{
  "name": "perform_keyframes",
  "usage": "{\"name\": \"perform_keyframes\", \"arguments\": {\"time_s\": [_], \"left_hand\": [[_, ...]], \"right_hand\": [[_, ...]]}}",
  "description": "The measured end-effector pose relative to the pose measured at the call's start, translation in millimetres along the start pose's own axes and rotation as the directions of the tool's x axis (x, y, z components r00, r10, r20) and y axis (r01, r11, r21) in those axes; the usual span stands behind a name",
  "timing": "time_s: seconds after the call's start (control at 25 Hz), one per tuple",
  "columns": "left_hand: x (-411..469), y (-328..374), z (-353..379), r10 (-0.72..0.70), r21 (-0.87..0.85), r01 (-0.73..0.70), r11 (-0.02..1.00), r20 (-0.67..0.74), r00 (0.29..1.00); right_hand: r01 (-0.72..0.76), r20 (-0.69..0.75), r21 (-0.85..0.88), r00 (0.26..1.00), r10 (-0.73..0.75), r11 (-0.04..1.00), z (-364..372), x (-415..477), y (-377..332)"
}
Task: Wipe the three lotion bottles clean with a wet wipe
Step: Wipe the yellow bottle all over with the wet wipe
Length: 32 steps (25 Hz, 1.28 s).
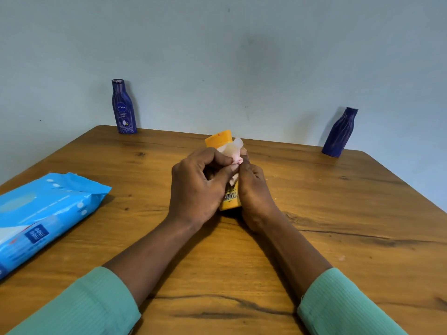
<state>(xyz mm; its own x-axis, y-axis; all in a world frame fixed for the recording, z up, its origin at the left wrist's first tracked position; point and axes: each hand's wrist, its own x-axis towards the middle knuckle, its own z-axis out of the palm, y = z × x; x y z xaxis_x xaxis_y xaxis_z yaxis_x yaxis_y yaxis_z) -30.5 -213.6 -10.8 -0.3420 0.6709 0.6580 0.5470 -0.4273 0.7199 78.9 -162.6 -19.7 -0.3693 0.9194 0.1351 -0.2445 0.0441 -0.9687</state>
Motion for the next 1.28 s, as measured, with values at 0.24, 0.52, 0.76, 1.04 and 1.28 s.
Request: {"name": "perform_keyframes", "arguments": {"time_s": [0.24, 0.52, 0.76, 1.04, 1.28], "left_hand": [[16, -14, -9, -0.295, -0.254, 0.247, 0.935, -0.173, 0.94], [-3, 0, 3, -0.123, -0.009, 0.123, 0.992, -0.131, 0.984], [11, -10, -1, -0.373, -0.177, 0.339, 0.924, -0.231, 0.898], [-2, -3, -2, -0.158, 0.095, 0.17, 0.981, -0.12, 0.98], [10, -2, -9, -0.16, 0.02, 0.167, 0.986, -0.181, 0.97]], "right_hand": [[0.015, 0.114, -0.102, 0.994, -0.003, 0.995, 7, -5, 1], [-0.006, -0.023, -0.042, 1.0, 0.005, 0.999, 8, -5, 0], [0.053, 0.064, -0.063, 0.997, -0.049, 0.997, 11, -8, -1], [0.091, -0.035, -0.008, 0.995, -0.091, 0.996, 5, -3, 3], [0.094, 0.061, -0.09, 0.994, -0.088, 0.992, 8, -4, 0]]}}
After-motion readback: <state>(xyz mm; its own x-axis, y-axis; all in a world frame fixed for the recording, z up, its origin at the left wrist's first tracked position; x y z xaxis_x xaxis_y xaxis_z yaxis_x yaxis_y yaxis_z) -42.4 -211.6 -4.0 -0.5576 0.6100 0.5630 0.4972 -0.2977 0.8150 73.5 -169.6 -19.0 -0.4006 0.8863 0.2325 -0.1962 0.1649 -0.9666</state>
